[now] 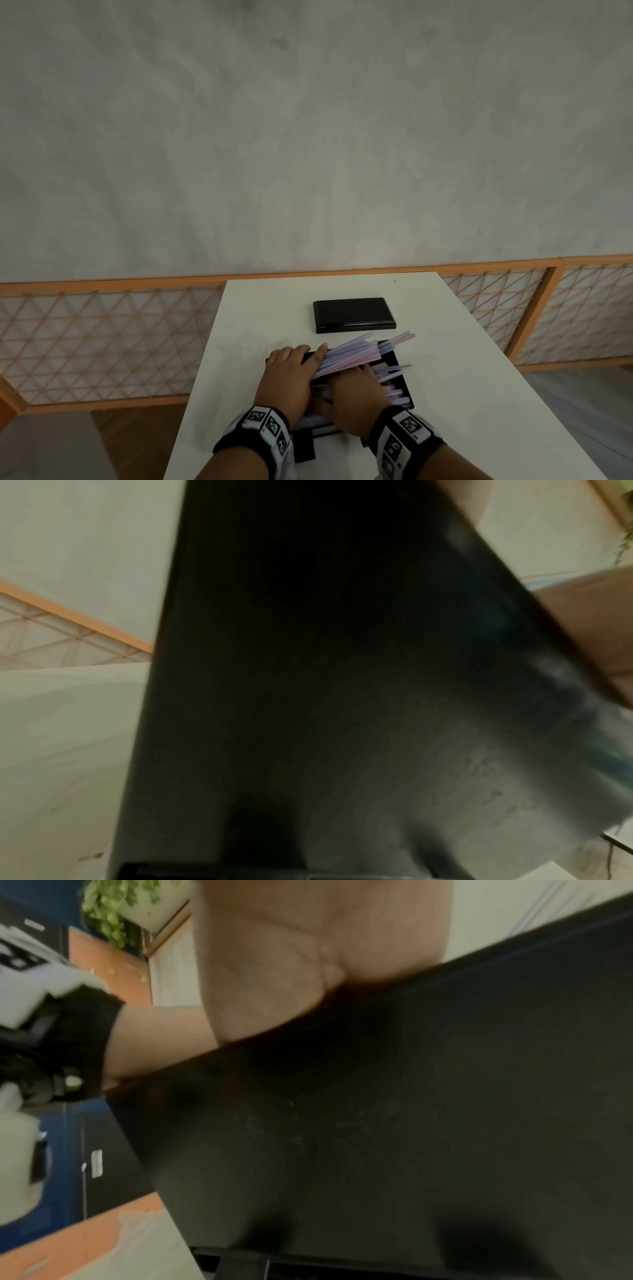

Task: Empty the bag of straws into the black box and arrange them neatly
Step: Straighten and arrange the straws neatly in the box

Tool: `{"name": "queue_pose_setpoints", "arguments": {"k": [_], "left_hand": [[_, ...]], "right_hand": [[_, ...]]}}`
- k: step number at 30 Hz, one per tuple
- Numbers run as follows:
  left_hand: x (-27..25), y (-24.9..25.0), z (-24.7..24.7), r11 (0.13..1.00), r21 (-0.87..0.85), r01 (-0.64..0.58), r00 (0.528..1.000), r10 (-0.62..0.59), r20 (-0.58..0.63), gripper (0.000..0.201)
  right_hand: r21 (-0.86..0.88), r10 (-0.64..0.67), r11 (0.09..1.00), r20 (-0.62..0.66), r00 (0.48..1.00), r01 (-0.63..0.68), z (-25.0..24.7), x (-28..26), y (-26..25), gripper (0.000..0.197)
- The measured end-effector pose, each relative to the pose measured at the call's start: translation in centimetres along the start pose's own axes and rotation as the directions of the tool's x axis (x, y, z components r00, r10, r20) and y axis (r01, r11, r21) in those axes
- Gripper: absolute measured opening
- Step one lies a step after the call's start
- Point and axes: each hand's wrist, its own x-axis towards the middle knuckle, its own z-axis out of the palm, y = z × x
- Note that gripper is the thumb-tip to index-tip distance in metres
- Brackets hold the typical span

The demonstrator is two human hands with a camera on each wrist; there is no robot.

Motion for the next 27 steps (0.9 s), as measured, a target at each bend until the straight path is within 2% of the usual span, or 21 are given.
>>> {"name": "queue_pose_setpoints", "arguments": {"k": [4, 7, 8, 10, 11, 12, 13, 14, 15, 16, 18, 21, 24, 27], "left_hand": [[0.3, -0.2, 0.5, 0.999, 0.028, 0.019, 1.000, -0.019, 0.000, 0.065], [0.3, -0.1, 0.7, 0.999, 0.034, 0.034, 0.999, -0.033, -0.033, 0.067], [0.3, -0.1, 0.7, 0.998, 0.036, 0.042, 0.998, -0.041, -0.042, 0.066], [0.2, -0.1, 0.6, 0.998, 0.039, 0.046, 0.998, -0.044, -0.036, 0.064], [0.2, -0.1, 0.5, 0.998, 0.042, 0.046, 0.998, -0.045, -0.033, 0.062], [0.2, -0.1, 0.4, 0.998, 0.047, 0.047, 0.998, -0.046, -0.033, 0.061], [0.3, 0.0, 0.3, 0.998, 0.049, 0.050, 0.998, -0.049, -0.033, 0.061], [0.3, 0.0, 0.3, 0.998, 0.047, 0.052, 0.998, -0.051, -0.029, 0.061], [0.3, 0.0, 0.4, 0.997, 0.049, 0.054, 0.998, -0.053, -0.019, 0.061], [0.4, 0.0, 0.5, 0.998, 0.049, 0.051, 0.999, -0.050, -0.012, 0.061], [0.4, -0.1, 0.7, 0.999, 0.023, 0.039, 0.999, -0.038, -0.020, 0.061], [0.4, -0.2, 0.5, 1.000, 0.013, 0.010, 1.000, -0.011, 0.010, 0.065], [0.3, -0.3, 0.8, 1.000, 0.003, -0.009, 0.999, 0.009, -0.032, 0.065], [0.1, -0.1, 0.5, 1.000, 0.029, 0.003, 1.000, -0.002, -0.029, 0.063]], "right_hand": [[-0.026, -0.063, 0.998, -0.057, 0.996, 0.061, -0.7, -0.6, 0.6, 0.053], [-0.077, -0.083, 0.995, -0.236, 0.968, 0.066, -1.2, -1.7, 1.5, 0.035], [-0.055, -0.041, 0.998, -0.336, 0.941, 0.024, -1.8, -2.2, 1.8, 0.030], [0.077, 0.119, 0.993, -0.513, 0.850, -0.092, -3.4, -2.9, 2.9, 0.026], [0.151, 0.210, 0.977, -0.581, 0.786, -0.149, -4.1, -3.0, 3.9, 0.022], [0.219, 0.301, 0.953, -0.589, 0.750, -0.210, -4.7, -3.0, 5.0, 0.014], [0.262, 0.365, 0.930, -0.582, 0.727, -0.258, -5.0, -2.9, 6.1, 0.007], [0.297, 0.428, 0.902, -0.520, 0.739, -0.314, -5.5, -2.7, 7.0, 0.020], [0.324, 0.455, 0.884, -0.430, 0.779, -0.337, -5.6, -2.3, 8.1, 0.033], [0.363, 0.479, 0.858, -0.311, 0.821, -0.363, -5.8, -2.1, 8.8, 0.036], [0.456, 0.494, 0.800, -0.130, 0.860, -0.390, -5.8, -1.6, 9.5, 0.024], [0.589, 0.531, 0.718, -0.121, 0.838, -0.370, -5.3, -1.7, 10.2, 0.013], [0.727, 0.578, 0.600, -0.107, 0.809, -0.333, -5.7, -2.5, 11.0, 0.022], [0.841, 0.619, 0.459, -0.072, 0.782, -0.287, -6.8, -3.5, 12.1, 0.016]]}}
